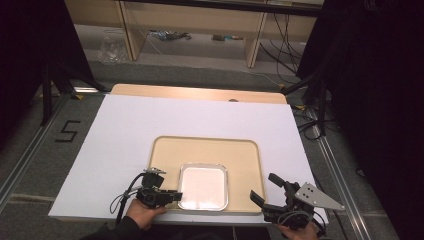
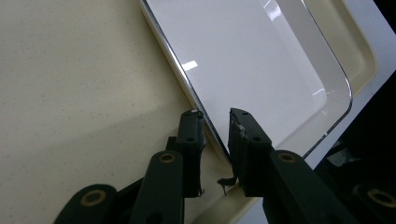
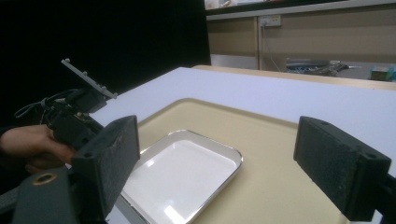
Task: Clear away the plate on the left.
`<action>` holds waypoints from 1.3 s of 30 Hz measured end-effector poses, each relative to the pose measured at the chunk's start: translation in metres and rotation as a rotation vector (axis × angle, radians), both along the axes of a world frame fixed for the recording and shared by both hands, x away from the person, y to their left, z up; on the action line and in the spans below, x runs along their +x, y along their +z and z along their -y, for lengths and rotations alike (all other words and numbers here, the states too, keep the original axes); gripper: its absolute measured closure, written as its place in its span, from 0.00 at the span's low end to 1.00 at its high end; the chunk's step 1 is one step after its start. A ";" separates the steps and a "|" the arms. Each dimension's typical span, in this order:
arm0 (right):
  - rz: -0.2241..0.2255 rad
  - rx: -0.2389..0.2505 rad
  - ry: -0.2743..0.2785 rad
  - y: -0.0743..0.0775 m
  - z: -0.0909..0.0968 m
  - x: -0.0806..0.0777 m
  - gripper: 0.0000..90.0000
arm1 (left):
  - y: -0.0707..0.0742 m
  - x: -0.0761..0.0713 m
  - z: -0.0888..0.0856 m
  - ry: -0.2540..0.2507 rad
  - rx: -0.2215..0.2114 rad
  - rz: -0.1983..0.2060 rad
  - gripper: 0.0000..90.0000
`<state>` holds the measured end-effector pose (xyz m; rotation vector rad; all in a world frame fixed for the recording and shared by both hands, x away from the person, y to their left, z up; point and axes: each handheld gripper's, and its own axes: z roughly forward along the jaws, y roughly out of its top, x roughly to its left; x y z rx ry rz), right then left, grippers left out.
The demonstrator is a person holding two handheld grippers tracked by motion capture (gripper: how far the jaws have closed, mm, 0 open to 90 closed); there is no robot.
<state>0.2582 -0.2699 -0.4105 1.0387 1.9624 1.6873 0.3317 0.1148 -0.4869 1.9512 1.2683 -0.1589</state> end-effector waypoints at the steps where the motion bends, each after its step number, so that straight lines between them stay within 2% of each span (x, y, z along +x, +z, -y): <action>1: 0.007 -0.003 -0.002 0.000 0.000 0.000 0.17 | 0.000 0.000 0.000 -0.004 0.002 -0.001 0.82; 4: -0.002 0.020 -0.009 -0.001 -0.002 0.000 0.17 | 0.002 0.001 -0.001 -0.011 -0.003 -0.003 0.81; 5: -0.002 0.001 -0.002 0.000 0.000 0.000 0.17 | 0.002 0.001 -0.002 -0.006 -0.013 0.000 0.79; 6: 0.012 0.002 -0.008 -0.001 0.000 0.001 0.17 | 0.005 0.002 -0.003 -0.002 -0.013 0.009 0.76; 8: 0.005 0.014 -0.009 0.000 0.000 0.000 0.17 | 0.008 0.002 -0.005 -0.003 -0.021 0.028 0.71; 9: -0.009 0.008 -0.007 0.000 0.000 0.000 0.17 | 0.009 0.003 -0.005 -0.005 -0.019 0.026 0.65; 11: 0.005 -0.004 -0.004 0.000 0.000 0.000 0.17 | 0.012 0.003 -0.004 -0.002 0.002 0.037 0.54; 12: 0.018 0.011 0.003 0.000 -0.001 0.001 0.17 | 0.014 0.002 -0.003 -0.007 0.018 0.051 0.51; 13: 0.028 0.004 0.007 0.000 0.000 0.002 0.17 | 0.015 0.002 -0.003 -0.010 0.031 0.067 0.48; 14: 0.027 -0.010 0.006 0.000 0.000 0.002 0.17 | 0.017 0.002 -0.004 -0.037 0.064 0.073 0.47; 17: 0.030 0.000 -0.002 0.000 -0.001 0.002 0.17 | 0.019 0.001 -0.004 -0.021 0.080 0.105 0.42; 19: 0.027 0.007 0.002 0.000 0.000 0.002 0.17 | 0.020 0.001 -0.004 0.024 0.084 0.123 0.38; 21: 0.031 -0.018 0.000 -0.001 0.000 0.003 0.17 | 0.022 0.002 -0.007 0.015 0.076 0.131 0.35; 23: 0.031 0.008 0.008 0.000 0.000 0.002 0.17 | 0.024 0.003 -0.009 0.038 0.060 0.136 0.32; 24: 0.032 0.013 0.006 -0.001 -0.001 0.002 0.17 | 0.025 0.003 -0.010 0.030 0.051 0.143 0.29; 26: 0.009 -0.014 -0.013 0.000 0.000 0.001 0.17 | 0.027 0.004 -0.013 0.024 0.052 0.155 0.26; 27: 0.003 -0.005 -0.013 0.000 -0.001 0.000 0.17 | 0.027 0.004 -0.012 0.043 0.037 0.162 0.25; 28: 0.031 0.009 0.007 -0.001 0.000 0.001 0.17 | 0.028 0.004 -0.012 0.050 0.029 0.171 0.23; 29: 0.035 0.019 0.002 -0.001 -0.001 0.002 0.17 | 0.029 0.004 -0.013 0.039 0.042 0.178 0.21; 30: 0.027 -0.011 0.009 0.000 0.000 0.002 0.17 | 0.030 0.004 -0.014 0.034 0.044 0.179 0.18; 32: 0.028 -0.013 0.003 0.000 0.000 0.002 0.17 | 0.032 0.003 -0.015 0.033 0.032 0.192 0.17; 34: 0.034 0.004 0.003 -0.001 -0.001 0.002 0.17 | 0.033 0.003 -0.016 0.036 0.032 0.207 0.17; 35: 0.029 -0.010 0.006 0.000 0.000 0.002 0.17 | 0.034 0.003 -0.016 0.049 0.023 0.213 0.17; 36: -0.001 -0.010 -0.011 0.000 0.000 0.000 0.17 | 0.035 0.002 -0.016 0.057 -0.001 0.221 0.17; 38: 0.030 0.001 0.005 0.000 0.000 0.001 0.17 | 0.036 0.002 -0.018 0.056 -0.008 0.242 0.17; 39: 0.029 0.000 0.004 0.000 0.000 0.001 0.17 | 0.037 0.002 -0.018 0.051 -0.011 0.253 0.17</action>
